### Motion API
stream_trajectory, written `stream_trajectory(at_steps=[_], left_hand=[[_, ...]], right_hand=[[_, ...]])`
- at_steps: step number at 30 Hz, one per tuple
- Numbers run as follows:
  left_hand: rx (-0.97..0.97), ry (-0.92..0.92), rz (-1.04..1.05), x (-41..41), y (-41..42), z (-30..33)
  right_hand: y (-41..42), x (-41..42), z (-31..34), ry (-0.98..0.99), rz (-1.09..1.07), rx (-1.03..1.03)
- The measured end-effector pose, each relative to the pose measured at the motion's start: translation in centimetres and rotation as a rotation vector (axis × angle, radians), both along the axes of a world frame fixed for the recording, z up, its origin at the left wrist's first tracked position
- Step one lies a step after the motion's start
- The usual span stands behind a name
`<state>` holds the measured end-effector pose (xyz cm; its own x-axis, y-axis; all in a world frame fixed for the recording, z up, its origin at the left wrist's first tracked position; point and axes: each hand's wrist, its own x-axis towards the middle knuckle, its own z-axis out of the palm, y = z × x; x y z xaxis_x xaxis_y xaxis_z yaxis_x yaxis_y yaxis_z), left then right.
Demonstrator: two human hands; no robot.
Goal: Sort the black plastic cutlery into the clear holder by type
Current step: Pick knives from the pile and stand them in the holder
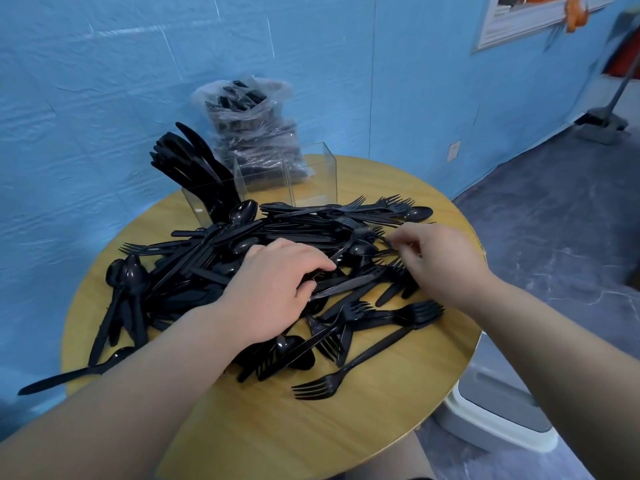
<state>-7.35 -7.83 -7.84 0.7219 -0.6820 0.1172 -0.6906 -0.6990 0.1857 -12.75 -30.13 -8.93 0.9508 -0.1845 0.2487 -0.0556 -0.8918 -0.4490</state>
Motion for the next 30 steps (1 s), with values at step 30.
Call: stream_trajectory(at_steps=[30], left_hand=[[-0.264, -0.162, 0.394, 5.0, 2.8, 1.2]], right_hand=[[2.4, 4.4, 0.5, -0.006, 0.078, -0.174]])
